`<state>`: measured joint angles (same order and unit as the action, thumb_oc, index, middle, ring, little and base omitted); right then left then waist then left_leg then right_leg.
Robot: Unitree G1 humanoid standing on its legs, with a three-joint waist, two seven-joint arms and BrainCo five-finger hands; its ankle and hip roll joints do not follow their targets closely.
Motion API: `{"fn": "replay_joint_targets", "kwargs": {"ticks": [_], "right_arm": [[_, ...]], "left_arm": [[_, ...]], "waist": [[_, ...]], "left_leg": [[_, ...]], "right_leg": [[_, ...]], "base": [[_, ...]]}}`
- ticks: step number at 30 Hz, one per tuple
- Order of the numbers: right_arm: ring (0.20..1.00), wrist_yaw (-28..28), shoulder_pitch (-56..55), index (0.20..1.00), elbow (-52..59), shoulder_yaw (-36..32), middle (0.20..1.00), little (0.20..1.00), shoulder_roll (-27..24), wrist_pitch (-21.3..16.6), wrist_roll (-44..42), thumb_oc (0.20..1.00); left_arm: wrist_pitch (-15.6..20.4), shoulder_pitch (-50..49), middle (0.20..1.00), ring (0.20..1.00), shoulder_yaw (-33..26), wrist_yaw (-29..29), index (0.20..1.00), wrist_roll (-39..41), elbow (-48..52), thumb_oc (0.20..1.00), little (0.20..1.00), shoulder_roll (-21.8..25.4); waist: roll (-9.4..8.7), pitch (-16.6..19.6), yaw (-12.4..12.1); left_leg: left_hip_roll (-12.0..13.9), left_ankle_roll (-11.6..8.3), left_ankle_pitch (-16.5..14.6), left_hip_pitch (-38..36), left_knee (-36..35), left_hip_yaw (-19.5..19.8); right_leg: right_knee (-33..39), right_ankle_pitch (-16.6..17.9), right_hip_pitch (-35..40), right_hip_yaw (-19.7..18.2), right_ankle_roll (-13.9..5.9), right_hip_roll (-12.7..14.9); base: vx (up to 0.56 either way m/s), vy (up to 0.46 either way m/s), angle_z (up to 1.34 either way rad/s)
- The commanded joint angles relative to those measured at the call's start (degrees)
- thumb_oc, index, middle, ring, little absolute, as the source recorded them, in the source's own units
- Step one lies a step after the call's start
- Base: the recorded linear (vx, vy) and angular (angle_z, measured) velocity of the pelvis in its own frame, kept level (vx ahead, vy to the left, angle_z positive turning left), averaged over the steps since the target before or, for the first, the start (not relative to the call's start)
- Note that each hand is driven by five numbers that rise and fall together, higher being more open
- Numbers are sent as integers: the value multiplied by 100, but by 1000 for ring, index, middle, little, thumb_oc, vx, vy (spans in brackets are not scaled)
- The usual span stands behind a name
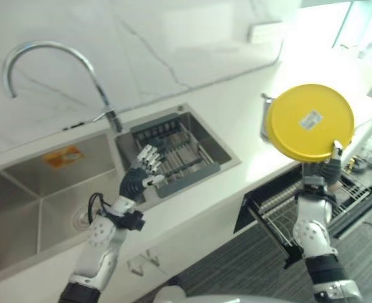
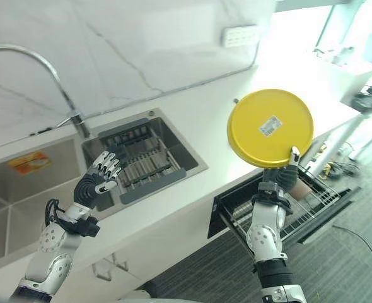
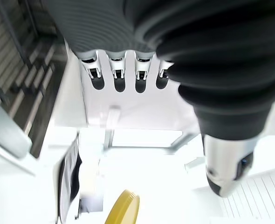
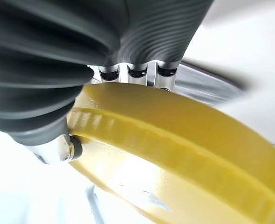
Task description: Place the dishes in the dishwasher.
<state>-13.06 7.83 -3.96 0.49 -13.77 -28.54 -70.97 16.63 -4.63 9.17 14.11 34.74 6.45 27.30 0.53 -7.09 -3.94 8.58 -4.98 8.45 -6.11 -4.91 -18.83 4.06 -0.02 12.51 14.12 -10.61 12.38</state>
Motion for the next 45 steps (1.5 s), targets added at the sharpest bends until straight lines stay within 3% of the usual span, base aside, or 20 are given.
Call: {"fn": "replay_joint_targets", "kwargs": {"ticks": [1, 9, 20, 29, 41, 45], "right_arm": [[200, 468, 573, 200, 612, -424, 200, 200, -45, -320, 129, 200], [200, 607, 240, 200, 577, -800, 200, 200, -61, -230, 122, 200], [200, 295, 42, 200, -21, -1043, 200, 200, -171, 103, 362, 200], [200, 207, 72, 200, -580, -813, 200, 200, -43, 466, 578, 200], [200, -108, 320, 200, -1358, -797, 200, 200, -56, 322, 751, 200], [200, -234, 419, 200, -1684, -854, 200, 200, -97, 229, 736, 200]], "left_arm": [[403, 495, 1000, 1000, -3, -20, 1000, -192, -68, 1000, 1000, 33], [287, 717, 1000, 1000, 74, -75, 1000, -244, -89, 1000, 1000, -103], [228, 1015, 1000, 1000, 156, -216, 1000, -379, -161, 1000, 1000, -140], [65, 823, 1000, 1000, 23, -132, 1000, -455, -13, 1000, 1000, -69], [-5, 635, 1000, 1000, -17, 71, 1000, -510, 133, 1000, 1000, 167], [12, 555, 1000, 1000, -89, 111, 1000, -462, 131, 1000, 1000, 287]], "waist": [[-120, 30, -173], [-190, 58, 299], [-146, 108, 582], [-87, 46, 439], [-2, -166, 67], [-7, -247, -38]], "left_leg": [[-63, 164, -1333, -366, 1169, -146], [133, 120, -1459, -445, 1410, -637], [201, 72, -1629, -531, 1569, -763], [136, 158, -1771, -499, 1539, -692], [58, 214, -1777, -274, 1571, -406], [23, 255, -1633, -166, 1546, -380]], "right_leg": [[-177, 319, -189, 610, 248, 147], [-116, 476, -380, 373, 252, 145], [-41, 555, -521, 203, 194, 115], [-100, 620, -607, 319, 129, 227], [-352, 604, -721, 643, 1, 428], [-434, 655, -808, 756, 27, 497]], "base": [[-82, -57, -40], [-77, -50, -43], [-2, -27, -25], [50, -37, 1], [34, -18, 13], [21, -33, 14]]}}
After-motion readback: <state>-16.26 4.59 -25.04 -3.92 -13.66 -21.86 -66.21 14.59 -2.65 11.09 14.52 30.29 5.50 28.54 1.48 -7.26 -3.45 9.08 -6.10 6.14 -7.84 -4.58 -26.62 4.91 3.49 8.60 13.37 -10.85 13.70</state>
